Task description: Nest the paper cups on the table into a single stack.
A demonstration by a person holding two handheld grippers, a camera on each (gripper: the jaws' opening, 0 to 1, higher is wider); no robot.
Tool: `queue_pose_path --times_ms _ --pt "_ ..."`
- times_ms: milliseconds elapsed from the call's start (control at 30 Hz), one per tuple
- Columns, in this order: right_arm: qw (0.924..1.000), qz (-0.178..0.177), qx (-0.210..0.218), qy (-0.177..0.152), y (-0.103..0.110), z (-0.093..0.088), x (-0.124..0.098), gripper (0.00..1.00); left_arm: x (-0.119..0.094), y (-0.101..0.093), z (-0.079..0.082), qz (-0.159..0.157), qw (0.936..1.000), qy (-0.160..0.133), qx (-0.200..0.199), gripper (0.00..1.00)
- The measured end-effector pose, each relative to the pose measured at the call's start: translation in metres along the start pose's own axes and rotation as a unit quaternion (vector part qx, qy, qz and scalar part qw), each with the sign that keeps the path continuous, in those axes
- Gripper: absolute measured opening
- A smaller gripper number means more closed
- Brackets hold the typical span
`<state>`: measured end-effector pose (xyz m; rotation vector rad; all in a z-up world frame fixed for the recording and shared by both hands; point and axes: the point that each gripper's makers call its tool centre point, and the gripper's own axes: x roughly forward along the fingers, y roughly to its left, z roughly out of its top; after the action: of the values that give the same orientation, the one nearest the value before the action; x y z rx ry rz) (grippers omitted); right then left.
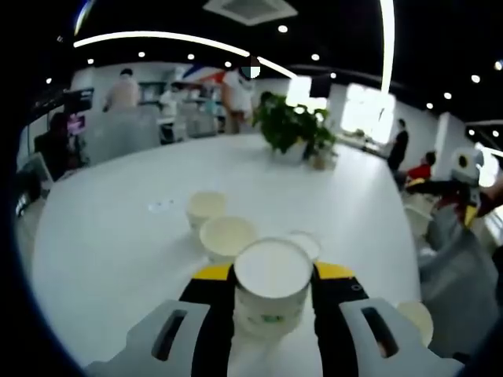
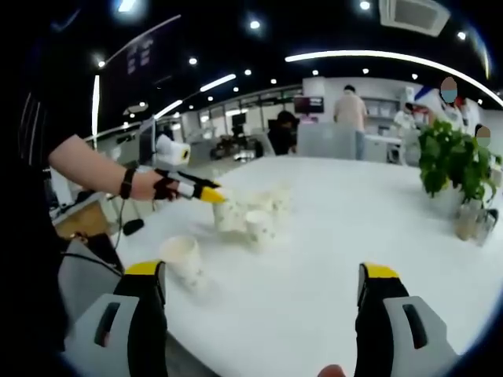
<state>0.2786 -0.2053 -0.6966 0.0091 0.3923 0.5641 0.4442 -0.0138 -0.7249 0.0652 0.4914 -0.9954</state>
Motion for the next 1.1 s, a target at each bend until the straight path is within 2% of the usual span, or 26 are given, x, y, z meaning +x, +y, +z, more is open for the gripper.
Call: queue_pose_path --times_ms 300,433,700,933,1100 --pt "0.9999 0.007 0.001 -0.012 0.008 0.002 0.000 1.00 -0.023 -0.009 0.014 0.013 0.9995 -0.026 -0.015 0.36" --pt "0.9998 0.010 0.006 -0.015 0.011 0.002 -0.001 0.99 -0.029 -0.016 0.016 0.004 0.9997 -0.025 -0.007 0.36" --pt "0.9997 0.018 0.008 -0.013 0.016 -0.006 -0.003 0.99 -0.046 -0.029 0.034 -0.006 0.9984 -0.052 -0.020 0.36" --pt "0.9997 0.016 0.015 -0.011 0.014 -0.013 0.002 0.97 -0.057 -0.036 0.044 -0.002 0.9977 -0.066 -0.014 0.36" --pt "0.9994 0.023 0.019 -0.016 0.017 -0.011 0.009 0.98 -0.064 -0.039 0.053 -0.001 0.9968 -0.079 -0.016 0.36"
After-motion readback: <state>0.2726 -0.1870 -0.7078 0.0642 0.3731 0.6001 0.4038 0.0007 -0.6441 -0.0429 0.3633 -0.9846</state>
